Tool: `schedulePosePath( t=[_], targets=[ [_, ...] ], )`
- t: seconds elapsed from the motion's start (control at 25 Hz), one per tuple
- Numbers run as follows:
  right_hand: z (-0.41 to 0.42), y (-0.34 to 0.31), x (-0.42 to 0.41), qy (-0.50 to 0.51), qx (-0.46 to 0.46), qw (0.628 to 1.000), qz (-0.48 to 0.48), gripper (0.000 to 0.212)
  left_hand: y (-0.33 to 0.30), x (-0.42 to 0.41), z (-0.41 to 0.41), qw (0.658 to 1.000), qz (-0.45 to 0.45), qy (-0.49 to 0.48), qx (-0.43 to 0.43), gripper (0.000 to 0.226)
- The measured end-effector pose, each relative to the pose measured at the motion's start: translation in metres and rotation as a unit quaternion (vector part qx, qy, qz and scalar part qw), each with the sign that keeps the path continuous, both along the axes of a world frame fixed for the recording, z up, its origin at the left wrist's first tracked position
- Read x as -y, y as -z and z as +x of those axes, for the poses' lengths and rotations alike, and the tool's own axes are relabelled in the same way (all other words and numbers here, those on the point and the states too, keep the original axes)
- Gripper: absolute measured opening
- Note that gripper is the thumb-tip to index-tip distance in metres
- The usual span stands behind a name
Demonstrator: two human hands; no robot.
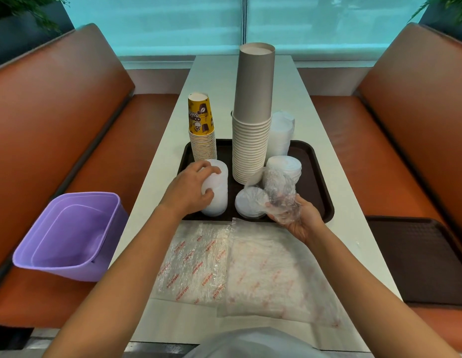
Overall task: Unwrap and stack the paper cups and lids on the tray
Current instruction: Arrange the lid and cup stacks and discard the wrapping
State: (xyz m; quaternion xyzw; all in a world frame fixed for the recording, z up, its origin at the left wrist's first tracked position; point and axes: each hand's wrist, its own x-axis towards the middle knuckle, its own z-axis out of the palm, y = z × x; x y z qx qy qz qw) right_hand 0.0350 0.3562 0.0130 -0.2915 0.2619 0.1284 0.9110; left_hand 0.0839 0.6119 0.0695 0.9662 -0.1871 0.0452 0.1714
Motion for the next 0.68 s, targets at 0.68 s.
schedulePosePath(
  t=[0.68],
  targets=[
    [0.000,-0.004,0.003,0.008,0.004,1.000,-0.002,0.041,-0.007,0.012,0.026,0.984,0.116,-0.013,-0.136,0.098]
  ],
)
